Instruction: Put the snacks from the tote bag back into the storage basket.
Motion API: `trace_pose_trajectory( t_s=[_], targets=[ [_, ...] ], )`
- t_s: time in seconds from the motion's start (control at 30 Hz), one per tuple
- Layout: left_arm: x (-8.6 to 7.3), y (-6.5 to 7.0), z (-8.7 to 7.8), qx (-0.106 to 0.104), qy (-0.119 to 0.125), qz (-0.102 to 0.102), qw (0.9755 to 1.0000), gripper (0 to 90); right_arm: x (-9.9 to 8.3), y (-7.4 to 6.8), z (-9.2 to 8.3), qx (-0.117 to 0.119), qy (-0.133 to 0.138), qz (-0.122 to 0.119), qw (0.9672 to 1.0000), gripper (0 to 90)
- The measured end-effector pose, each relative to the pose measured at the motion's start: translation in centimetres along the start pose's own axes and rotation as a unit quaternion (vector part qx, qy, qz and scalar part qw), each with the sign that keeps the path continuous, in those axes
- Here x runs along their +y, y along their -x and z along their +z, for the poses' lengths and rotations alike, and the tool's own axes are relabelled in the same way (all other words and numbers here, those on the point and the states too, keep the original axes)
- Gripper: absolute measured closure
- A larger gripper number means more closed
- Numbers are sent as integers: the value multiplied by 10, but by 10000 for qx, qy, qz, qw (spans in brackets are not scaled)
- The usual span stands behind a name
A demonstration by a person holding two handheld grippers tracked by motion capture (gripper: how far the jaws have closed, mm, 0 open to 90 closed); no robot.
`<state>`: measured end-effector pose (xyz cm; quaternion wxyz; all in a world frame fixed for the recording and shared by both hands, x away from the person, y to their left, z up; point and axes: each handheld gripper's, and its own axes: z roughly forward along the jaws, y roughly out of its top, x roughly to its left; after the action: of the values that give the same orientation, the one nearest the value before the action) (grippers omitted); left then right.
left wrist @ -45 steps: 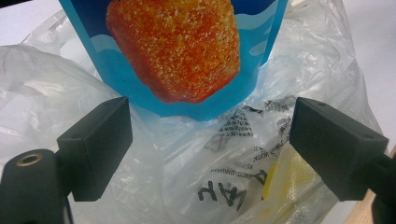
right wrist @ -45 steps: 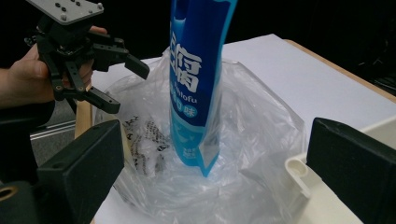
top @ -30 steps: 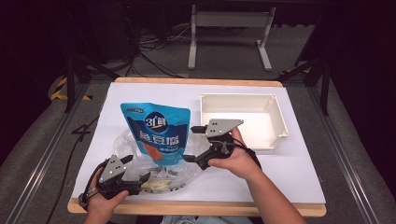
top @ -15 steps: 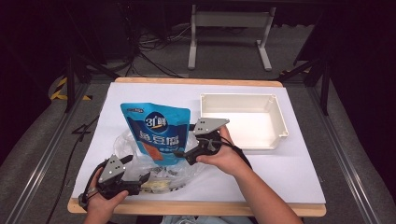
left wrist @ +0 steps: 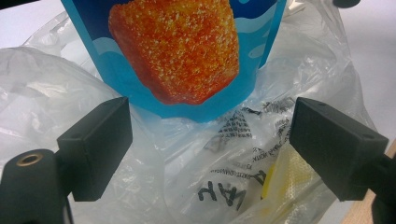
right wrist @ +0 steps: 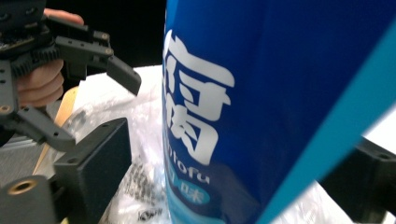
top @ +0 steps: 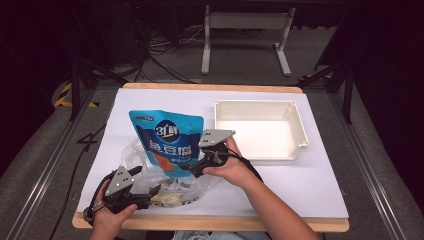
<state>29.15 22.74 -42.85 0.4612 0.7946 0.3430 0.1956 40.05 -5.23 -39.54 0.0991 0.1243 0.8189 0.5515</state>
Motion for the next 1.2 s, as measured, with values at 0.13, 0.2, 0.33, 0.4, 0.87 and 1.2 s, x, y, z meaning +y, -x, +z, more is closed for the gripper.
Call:
trace_pose_trajectory(
  t_s=[0.13, 0.2, 0.33, 0.4, 0.87, 1.2],
  targets=[
    [0, 0, 0, -2, 0, -1, 10000, 142, -2, 0, 3, -81, 167, 16, 9998, 128],
    [0, 0, 0, -2, 6, 3, 10000, 142, -4, 1, 5, -140, 220, 7, 9997, 133],
    [0, 0, 0, -6, -5, 7, 10000, 143, -8, 2, 7, -147, 225, 46, 9996, 141],
    [0, 0, 0, -8, -7, 14, 10000, 142, -12, 2, 9, -139, 243, 19, 9996, 145],
    [0, 0, 0, -12, -16, 19, 10000, 142, -21, 0, 15, -197, 313, -156, 9992, 173],
    [0, 0, 0, -29, -26, 24, 10000, 142, -29, 0, 22, -183, 345, -106, 9992, 297]
  ],
)
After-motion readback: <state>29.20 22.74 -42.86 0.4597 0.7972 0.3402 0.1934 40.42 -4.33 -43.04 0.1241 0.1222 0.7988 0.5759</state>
